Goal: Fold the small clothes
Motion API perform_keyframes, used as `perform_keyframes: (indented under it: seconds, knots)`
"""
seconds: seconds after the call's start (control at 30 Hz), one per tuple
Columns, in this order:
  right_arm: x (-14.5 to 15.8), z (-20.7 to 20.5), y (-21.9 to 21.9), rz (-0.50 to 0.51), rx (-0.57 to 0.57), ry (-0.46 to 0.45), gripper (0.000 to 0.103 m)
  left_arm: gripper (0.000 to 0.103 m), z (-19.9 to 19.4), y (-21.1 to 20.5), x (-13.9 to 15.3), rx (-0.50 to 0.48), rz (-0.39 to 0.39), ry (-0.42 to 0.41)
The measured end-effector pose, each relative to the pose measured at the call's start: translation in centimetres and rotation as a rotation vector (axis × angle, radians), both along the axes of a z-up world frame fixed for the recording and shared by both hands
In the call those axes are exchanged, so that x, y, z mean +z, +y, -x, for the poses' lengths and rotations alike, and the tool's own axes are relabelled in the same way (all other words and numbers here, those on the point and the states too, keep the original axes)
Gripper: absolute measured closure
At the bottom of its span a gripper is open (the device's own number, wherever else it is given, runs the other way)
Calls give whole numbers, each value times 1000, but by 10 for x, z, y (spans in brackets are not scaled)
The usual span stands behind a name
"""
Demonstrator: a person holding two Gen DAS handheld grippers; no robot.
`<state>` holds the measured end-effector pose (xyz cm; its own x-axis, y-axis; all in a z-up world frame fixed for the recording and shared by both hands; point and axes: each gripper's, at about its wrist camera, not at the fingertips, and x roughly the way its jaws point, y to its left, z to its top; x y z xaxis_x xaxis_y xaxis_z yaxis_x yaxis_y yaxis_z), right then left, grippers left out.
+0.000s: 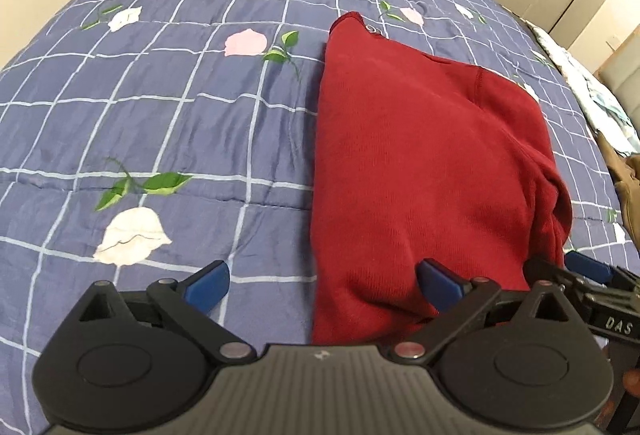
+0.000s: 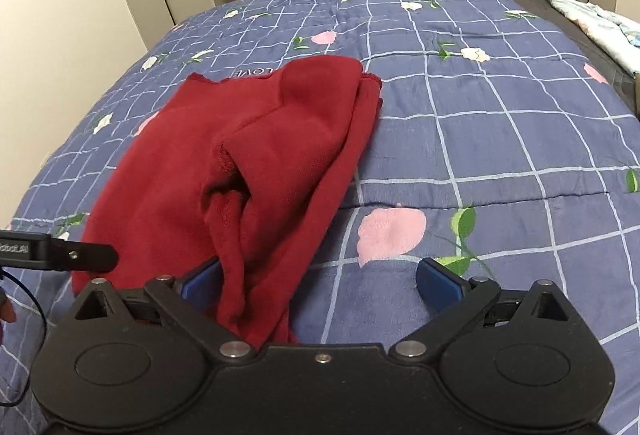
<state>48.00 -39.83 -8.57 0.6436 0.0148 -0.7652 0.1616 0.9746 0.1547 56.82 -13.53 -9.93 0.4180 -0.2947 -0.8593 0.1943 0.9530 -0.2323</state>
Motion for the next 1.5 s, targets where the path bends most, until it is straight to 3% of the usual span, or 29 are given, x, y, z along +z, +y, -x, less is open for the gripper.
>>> perform_keyframes:
  seconds: [0.17, 0.37, 0.5, 0.63, 0.73, 0.77, 0.8, 0.87, 0.97, 1.0, 1.03, 1.07, 1.13, 1.2, 1.37, 1.5]
  knots:
    - [6, 8, -5, -47, -4, -5, 3, 1, 6, 13, 5, 3, 22, 21]
    - [2, 16, -9, -53, 0, -2, 3, 1, 13, 19, -3, 1, -16, 66]
    - [11, 19, -11, -79, -26, -21, 4, 8, 29, 23, 4, -25, -48, 15]
    - [17, 26, -9, -83, -26, -25, 7, 16, 48, 12, 12, -127, -128, -106]
    - [19, 30, -7, -82, -30, -25, 8, 31, 64, -6, 16, -252, -229, -241]
    - [20, 30, -7, -84, -32, -25, 9, 44, 67, -14, 14, -300, -267, -272]
    - [20, 31, -6, -86, -32, -28, 10, 61, 69, -21, 12, -333, -304, -287]
    - [22, 30, -3, -96, -21, -35, 14, 77, 69, -33, 5, -389, -343, -290]
    - [25, 28, 5, -109, 24, -46, 24, 90, 70, -41, 5, -403, -344, -304]
    - [26, 28, 9, -101, 46, -49, 26, 93, 71, -42, 5, -396, -340, -312]
    - [27, 27, 13, -95, 66, -50, 35, 94, 72, -41, 6, -386, -332, -316]
    - [27, 26, 16, -91, 84, -46, 54, 96, 73, -39, 7, -373, -318, -322]
    - [25, 23, 21, -65, 110, -31, 81, 97, 72, -33, 9, -339, -283, -328]
    - [26, 22, 23, -48, 130, -38, 93, 98, 70, -23, 13, -295, -231, -318]
    - [28, 22, 18, -35, 140, -37, 97, 98, 55, 5, 12, -107, -34, -212]
    - [27, 23, 13, -40, 107, -39, 97, 98, 50, 19, 5, -5, 68, -147]
